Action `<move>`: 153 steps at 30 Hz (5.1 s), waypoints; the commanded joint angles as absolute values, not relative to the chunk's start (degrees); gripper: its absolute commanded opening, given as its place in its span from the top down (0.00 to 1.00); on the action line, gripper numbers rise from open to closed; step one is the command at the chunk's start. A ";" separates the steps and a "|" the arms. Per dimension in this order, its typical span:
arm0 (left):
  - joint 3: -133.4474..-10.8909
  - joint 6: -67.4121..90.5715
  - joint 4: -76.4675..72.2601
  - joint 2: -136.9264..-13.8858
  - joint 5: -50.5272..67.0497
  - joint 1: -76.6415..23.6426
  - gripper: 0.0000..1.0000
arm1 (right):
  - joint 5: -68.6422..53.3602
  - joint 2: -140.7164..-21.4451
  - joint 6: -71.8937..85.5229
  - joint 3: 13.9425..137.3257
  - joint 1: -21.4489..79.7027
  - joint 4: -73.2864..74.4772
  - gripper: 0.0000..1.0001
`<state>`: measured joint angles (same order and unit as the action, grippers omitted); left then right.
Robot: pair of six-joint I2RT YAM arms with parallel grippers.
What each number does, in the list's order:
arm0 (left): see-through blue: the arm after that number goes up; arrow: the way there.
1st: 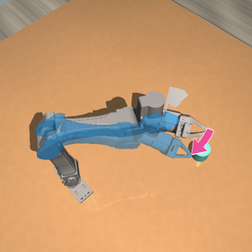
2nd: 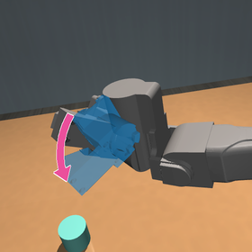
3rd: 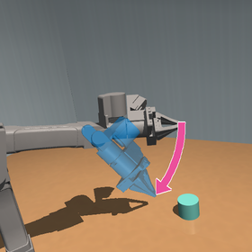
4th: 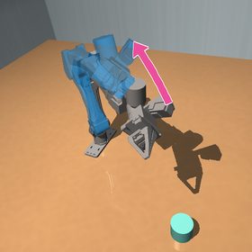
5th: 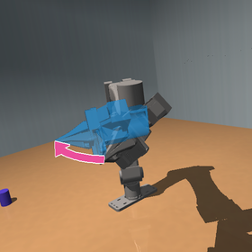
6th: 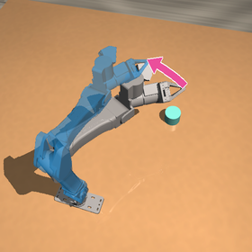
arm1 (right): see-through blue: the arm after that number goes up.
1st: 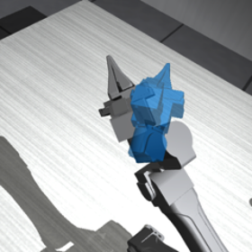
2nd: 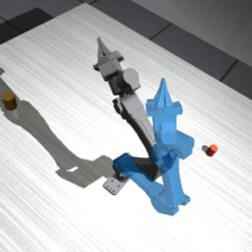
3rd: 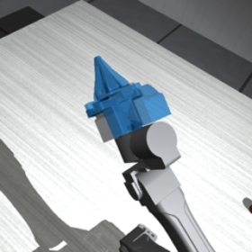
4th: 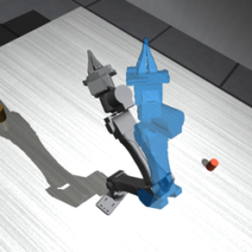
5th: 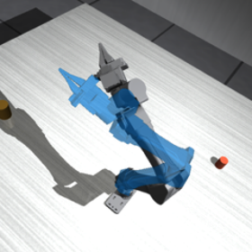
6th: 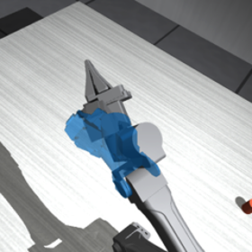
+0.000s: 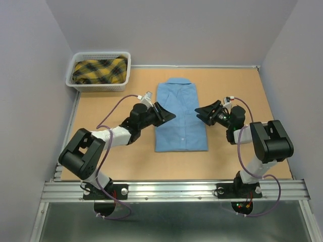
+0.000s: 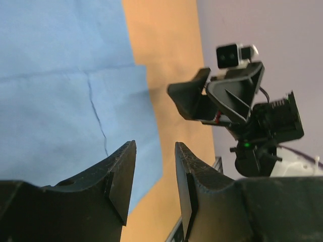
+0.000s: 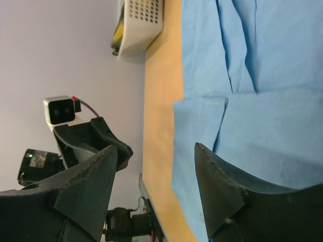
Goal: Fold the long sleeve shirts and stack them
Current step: Fold the shirt
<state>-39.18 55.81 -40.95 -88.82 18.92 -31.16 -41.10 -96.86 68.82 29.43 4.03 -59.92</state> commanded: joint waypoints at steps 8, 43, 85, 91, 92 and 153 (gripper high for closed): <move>-28.31 59.76 -51.50 -96.22 15.64 -36.39 0.55 | -39.47 -101.24 66.35 18.91 8.53 -62.22 0.33; -14.33 61.61 -53.78 -85.16 14.59 -37.88 0.59 | -37.62 -88.59 65.04 7.30 14.06 -60.55 0.35; -49.05 45.88 -33.31 -110.65 17.49 -27.42 0.58 | -35.95 -112.68 56.16 37.10 7.12 -49.57 0.37; -39.84 46.84 -36.21 -106.01 18.11 -27.51 0.58 | -35.25 -106.19 57.13 26.40 7.38 -51.06 0.37; -38.16 46.93 -36.56 -103.39 17.84 -27.86 0.58 | -35.07 -104.69 57.39 25.06 7.47 -51.15 0.37; -18.20 55.19 -6.32 -67.93 17.92 -35.42 0.30 | -20.12 -55.10 49.92 19.34 16.52 24.96 0.38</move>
<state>-21.19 53.01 -4.51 -66.13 15.14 -34.46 -19.11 -53.95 47.86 21.19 15.77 27.99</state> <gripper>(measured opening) 0.696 0.615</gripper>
